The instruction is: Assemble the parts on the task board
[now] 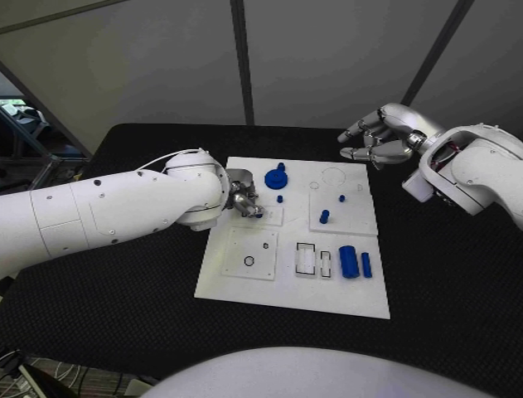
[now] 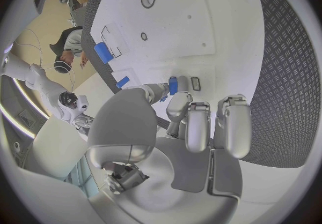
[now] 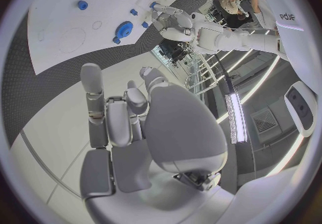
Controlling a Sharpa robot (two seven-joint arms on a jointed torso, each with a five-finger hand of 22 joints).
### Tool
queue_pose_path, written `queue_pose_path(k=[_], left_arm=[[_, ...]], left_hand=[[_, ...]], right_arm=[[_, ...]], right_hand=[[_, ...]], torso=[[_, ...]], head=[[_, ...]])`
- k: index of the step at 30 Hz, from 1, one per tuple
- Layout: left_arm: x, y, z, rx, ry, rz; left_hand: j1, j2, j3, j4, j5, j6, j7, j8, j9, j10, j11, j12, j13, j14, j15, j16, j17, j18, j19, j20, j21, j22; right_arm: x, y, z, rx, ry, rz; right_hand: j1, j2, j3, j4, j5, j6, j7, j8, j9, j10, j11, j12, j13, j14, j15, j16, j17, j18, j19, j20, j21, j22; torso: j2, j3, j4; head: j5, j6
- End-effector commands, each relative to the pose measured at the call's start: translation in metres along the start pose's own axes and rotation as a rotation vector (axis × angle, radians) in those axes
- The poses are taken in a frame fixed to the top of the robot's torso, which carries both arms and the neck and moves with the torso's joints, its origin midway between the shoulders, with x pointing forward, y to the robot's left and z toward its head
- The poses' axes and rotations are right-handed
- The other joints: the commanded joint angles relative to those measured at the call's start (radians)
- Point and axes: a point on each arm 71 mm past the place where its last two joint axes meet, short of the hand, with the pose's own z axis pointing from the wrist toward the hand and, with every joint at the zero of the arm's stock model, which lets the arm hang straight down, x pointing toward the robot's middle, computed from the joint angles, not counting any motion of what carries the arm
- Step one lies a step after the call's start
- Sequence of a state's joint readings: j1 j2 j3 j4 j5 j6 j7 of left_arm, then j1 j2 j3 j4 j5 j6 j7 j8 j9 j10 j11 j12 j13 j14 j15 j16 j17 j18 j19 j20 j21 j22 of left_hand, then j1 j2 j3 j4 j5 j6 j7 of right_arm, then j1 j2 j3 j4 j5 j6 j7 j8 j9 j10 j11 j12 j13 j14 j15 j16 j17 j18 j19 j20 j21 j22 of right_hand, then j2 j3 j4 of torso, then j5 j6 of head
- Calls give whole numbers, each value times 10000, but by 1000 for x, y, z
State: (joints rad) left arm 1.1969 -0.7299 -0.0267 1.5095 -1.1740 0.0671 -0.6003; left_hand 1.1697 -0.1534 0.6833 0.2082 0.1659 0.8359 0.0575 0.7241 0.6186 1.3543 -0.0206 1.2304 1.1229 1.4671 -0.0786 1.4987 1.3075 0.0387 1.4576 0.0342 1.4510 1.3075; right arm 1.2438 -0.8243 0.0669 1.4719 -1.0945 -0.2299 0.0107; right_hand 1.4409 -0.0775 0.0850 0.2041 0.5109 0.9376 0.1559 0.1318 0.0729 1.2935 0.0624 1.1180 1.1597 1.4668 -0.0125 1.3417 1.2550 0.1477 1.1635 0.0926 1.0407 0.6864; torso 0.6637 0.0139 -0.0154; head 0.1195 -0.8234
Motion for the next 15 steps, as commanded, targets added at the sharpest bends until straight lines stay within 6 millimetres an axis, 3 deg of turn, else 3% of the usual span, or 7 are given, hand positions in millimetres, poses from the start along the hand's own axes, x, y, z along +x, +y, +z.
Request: queue_pose_path(k=[1, 15], left_arm=[[4, 6, 1, -332, 205, 296], [4, 2, 5, -306, 242, 343]], left_hand=[[-100, 103, 1383, -1406, 29, -8, -38, 105, 51, -34, -1, -13, 31, 807, 13, 37, 1846, 66, 63, 10, 27, 747], [-814, 177, 1487, -1380, 25, 123, -165, 373, 264, 67, -95, 89, 128, 809, -58, 42, 1852, 50, 111, -45, 59, 840]], right_arm=[[-1, 1, 0, -12, 41, -5], [-1, 0, 1, 7, 35, -13]], right_hand=[[-47, -32, 25, 17, 64, 60, -18, 24, -11, -65, -10, -51, -1, 331, -34, -36, -9, 68, -23, -16, -69, -9], [-63, -33, 30, 31, 65, 58, -18, 25, -12, -66, -9, -52, -3, 333, -33, -32, 1, 67, -20, -15, -70, -6]], torso=[[-4, 3, 5], [3, 18, -9]], head=[[27, 4], [32, -28]])
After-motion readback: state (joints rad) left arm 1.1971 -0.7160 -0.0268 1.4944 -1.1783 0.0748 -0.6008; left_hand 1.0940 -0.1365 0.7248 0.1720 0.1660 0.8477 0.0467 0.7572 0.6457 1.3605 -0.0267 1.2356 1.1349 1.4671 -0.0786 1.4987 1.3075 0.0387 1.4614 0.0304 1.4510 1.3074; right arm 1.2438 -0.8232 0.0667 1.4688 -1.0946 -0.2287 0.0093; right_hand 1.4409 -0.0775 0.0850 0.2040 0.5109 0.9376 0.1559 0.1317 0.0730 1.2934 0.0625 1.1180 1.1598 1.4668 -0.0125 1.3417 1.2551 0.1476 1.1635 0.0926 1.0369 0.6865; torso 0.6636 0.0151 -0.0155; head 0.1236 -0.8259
